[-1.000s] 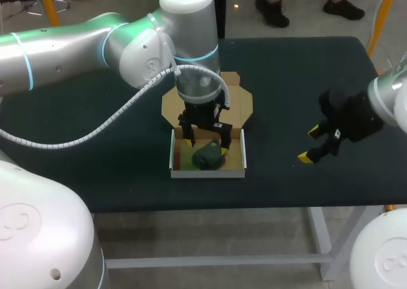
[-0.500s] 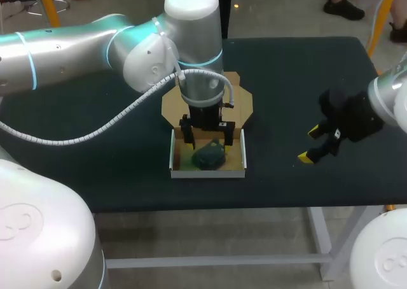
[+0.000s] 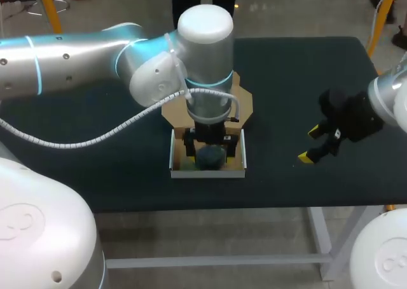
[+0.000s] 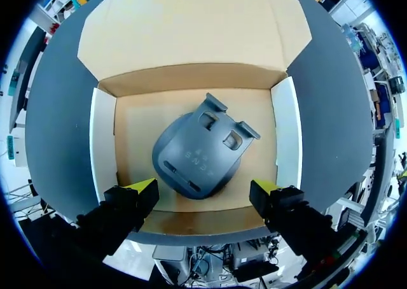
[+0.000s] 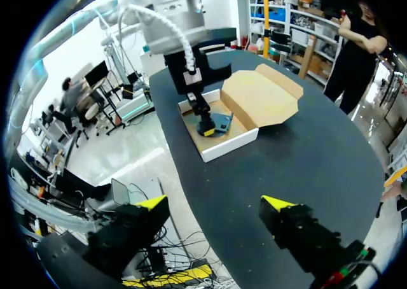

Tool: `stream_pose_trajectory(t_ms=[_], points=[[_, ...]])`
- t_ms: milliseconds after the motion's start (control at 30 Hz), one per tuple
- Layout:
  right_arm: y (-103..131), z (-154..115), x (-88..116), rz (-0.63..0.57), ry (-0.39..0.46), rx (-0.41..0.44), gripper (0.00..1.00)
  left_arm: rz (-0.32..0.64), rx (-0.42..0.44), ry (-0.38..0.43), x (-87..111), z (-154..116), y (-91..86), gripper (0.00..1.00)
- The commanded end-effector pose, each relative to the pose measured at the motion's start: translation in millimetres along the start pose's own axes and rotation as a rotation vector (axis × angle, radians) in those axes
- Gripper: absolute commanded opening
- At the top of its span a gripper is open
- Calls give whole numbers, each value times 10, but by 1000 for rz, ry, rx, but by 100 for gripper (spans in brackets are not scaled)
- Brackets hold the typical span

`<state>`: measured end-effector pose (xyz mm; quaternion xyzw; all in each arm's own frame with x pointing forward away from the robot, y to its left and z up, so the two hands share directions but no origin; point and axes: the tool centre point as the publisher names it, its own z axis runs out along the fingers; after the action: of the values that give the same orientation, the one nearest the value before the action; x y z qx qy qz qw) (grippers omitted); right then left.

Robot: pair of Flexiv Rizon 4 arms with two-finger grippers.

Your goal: Assemble the packaging by folding the flat box into shape, placing the metal phone stand inside, and closing the box properly

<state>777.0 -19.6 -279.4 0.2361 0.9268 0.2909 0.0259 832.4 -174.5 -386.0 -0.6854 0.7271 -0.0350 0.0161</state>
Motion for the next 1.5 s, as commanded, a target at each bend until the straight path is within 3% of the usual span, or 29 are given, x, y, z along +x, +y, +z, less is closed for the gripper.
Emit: stream_pose_trajectory(t_ms=[33,967,1267,1500], points=[[-5,-26,-1,-1,6,-4,100,-6,6,-10,9,54,48,100],[-5,-26,-1,-1,6,-4,100,-66,-20,-47,62,81,566,100],[-5,-26,-1,-1,6,-4,100,-77,-12,-36,56,48,596,100],[-5,-26,-1,-1,6,-4,100,-74,87,25,13,-277,536,100]])
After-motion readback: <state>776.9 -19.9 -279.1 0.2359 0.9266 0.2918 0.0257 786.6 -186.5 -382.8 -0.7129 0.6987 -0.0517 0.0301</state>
